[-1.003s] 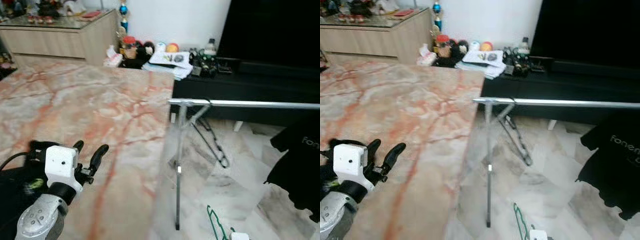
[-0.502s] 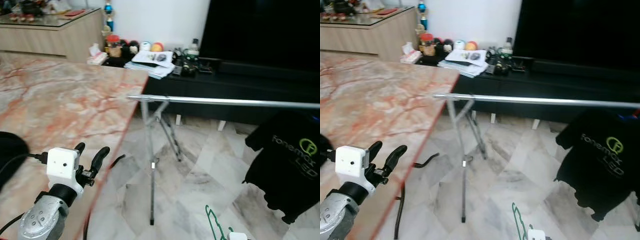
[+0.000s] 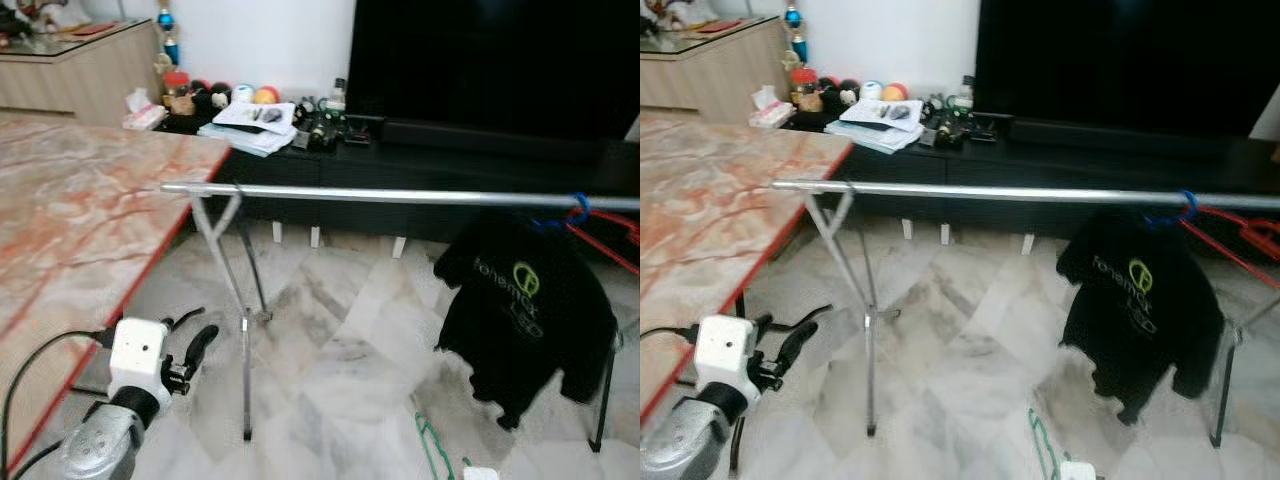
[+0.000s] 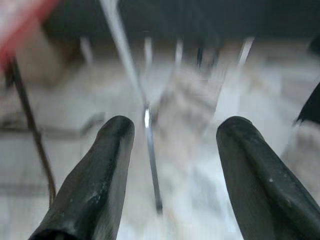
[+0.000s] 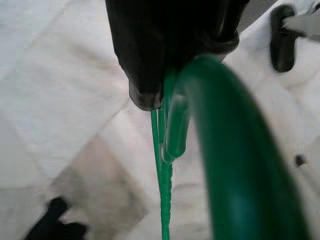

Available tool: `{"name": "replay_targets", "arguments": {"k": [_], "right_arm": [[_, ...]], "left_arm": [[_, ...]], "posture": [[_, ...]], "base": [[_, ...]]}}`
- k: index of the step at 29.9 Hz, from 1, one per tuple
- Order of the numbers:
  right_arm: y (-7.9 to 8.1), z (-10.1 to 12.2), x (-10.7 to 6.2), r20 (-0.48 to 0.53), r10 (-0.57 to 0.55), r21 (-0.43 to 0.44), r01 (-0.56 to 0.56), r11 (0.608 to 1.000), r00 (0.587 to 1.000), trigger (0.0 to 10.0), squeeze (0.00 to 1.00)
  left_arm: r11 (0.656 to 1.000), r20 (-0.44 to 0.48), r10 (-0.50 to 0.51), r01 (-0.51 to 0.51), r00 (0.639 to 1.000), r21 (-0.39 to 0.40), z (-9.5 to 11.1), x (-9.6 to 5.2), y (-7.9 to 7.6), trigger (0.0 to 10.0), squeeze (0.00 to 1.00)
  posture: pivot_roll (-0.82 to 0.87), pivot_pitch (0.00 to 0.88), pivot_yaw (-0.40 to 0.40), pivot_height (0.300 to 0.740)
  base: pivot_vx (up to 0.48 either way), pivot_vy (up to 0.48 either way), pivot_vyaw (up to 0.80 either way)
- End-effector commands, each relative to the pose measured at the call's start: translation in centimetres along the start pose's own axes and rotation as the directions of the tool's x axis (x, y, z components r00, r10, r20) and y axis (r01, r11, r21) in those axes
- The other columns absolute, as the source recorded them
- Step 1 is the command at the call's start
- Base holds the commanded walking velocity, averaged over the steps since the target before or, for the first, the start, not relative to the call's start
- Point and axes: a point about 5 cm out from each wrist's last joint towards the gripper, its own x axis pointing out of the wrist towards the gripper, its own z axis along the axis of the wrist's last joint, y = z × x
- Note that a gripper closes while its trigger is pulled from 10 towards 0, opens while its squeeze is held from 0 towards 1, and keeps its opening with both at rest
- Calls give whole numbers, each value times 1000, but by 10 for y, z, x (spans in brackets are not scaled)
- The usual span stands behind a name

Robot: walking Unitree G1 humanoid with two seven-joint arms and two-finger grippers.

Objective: Hang hanger

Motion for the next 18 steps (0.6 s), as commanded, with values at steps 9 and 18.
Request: {"name": "replay_targets", "arguments": {"k": [9,18], "right_arm": [[22,13,5,27,27,4,-27,1000,999,10000,0],[26,14,6,17,32,-2,-32,999,999,10000,0]], "left_arm": [[997,-508,80,-59,858,56,-134,-38,10,10000,0],[988,-574,128,-155,809,2,-160,-52,7,10000,0]], "posture": [[118,10,-9,740],[120,27,-27,740]], "base": [[0,0,0],[0,0,0]]}}
